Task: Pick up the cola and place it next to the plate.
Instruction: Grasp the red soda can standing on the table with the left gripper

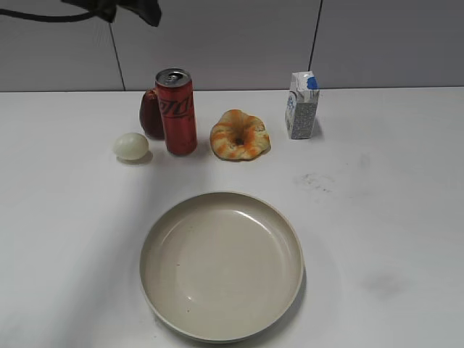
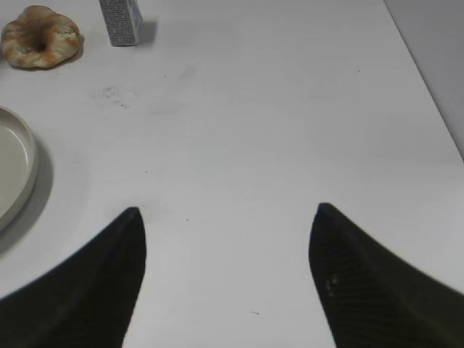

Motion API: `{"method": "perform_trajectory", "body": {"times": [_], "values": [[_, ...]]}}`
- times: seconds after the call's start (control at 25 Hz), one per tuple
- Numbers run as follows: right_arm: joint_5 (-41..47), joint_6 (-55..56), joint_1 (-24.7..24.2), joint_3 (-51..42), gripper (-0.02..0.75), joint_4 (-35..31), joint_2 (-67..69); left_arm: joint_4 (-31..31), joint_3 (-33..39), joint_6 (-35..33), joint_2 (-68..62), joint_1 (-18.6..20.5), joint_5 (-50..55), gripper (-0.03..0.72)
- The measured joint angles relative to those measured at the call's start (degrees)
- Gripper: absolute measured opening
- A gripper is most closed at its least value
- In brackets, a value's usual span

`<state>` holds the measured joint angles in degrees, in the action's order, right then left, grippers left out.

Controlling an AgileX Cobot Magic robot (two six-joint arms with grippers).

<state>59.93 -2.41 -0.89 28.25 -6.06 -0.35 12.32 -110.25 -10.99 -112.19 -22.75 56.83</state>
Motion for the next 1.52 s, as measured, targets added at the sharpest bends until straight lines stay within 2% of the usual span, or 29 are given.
{"method": "perform_trajectory", "body": {"times": [0.08,0.2,0.96,1.08,1.24,1.52], "values": [[0.0,0.0,0.0,0.0,0.536,0.0,0.0,0.17,-5.44,-0.05,-3.84,-1.09,2.99,0.646],[0.0,0.0,0.0,0.0,0.536,0.0,0.0,1.26,-8.41,-0.05,-7.5,-2.08,4.43,0.668],[0.0,0.0,0.0,0.0,0.536,0.0,0.0,-0.69,-8.79,-0.05,-16.52,-2.51,1.7,0.66],[0.0,0.0,0.0,0.0,0.536,0.0,0.0,-0.69,-8.83,-0.05,-17.45,-2.51,1.87,0.627],[0.0,0.0,0.0,0.0,0.536,0.0,0.0,-0.76,-8.9,-0.05,-17.46,-2.51,1.73,0.53],[0.0,0.0,0.0,0.0,0.536,0.0,0.0,-0.96,-9.18,-0.05,-15.99,-2.51,3.24,0.517]]}}
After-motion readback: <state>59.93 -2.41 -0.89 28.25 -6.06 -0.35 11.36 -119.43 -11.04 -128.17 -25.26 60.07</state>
